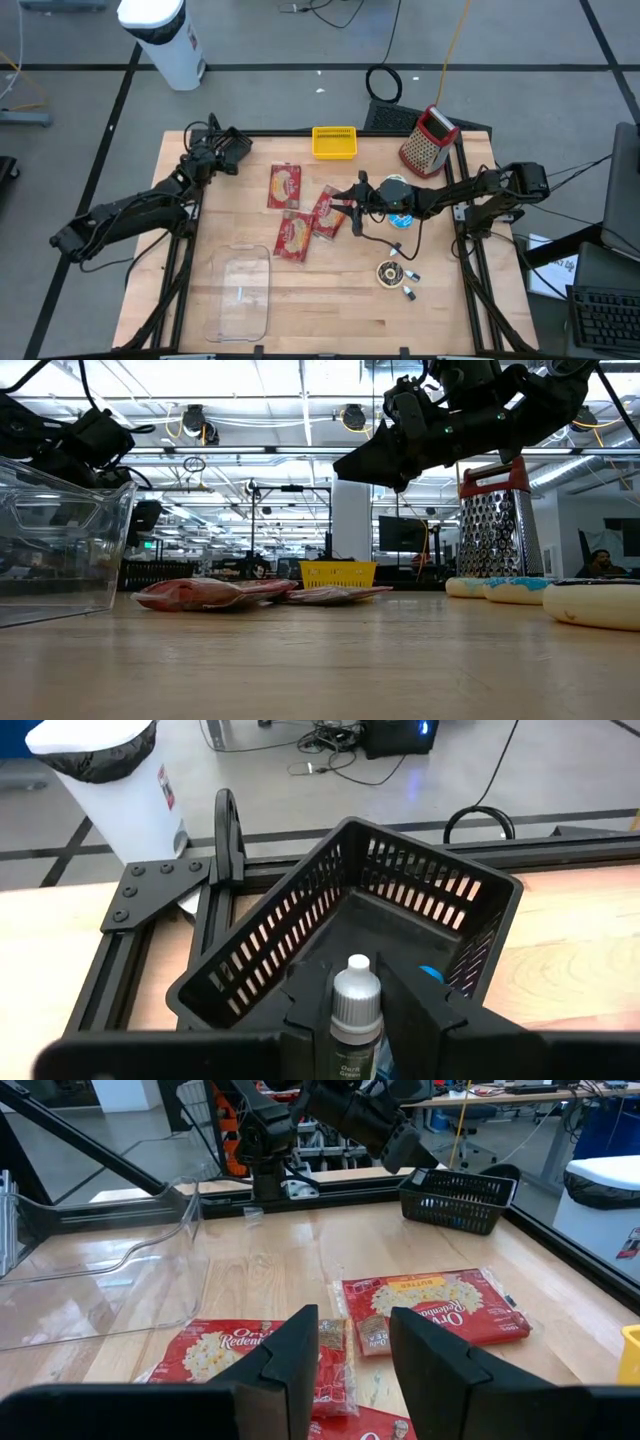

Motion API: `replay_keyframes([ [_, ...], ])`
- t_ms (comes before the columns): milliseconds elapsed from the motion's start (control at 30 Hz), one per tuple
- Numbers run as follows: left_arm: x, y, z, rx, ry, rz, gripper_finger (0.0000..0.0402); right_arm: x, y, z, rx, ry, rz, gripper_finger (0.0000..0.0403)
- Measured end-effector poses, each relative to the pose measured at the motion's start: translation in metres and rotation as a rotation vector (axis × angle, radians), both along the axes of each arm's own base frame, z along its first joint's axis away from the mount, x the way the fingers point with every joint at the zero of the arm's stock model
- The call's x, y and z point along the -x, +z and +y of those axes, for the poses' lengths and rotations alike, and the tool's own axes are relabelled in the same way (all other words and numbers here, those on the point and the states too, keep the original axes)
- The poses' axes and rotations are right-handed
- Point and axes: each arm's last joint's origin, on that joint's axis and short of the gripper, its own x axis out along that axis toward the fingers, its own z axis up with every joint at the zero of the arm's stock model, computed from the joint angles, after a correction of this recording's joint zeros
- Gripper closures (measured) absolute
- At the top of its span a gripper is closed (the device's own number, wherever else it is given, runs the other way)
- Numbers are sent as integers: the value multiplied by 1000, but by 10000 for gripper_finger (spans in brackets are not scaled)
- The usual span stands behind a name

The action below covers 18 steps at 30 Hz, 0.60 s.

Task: Pick & Place Food Item
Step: Put the dark green food coloring bottle into the black bin, then put the small blue food coloring bottle into the black bin

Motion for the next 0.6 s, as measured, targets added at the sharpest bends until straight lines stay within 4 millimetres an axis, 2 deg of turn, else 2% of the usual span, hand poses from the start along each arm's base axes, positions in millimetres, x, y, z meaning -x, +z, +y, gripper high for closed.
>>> replay_keyframes([
  [600, 0, 1, 0, -6, 13, -18, 269, 0, 1, 0, 1, 0, -11, 289],
])
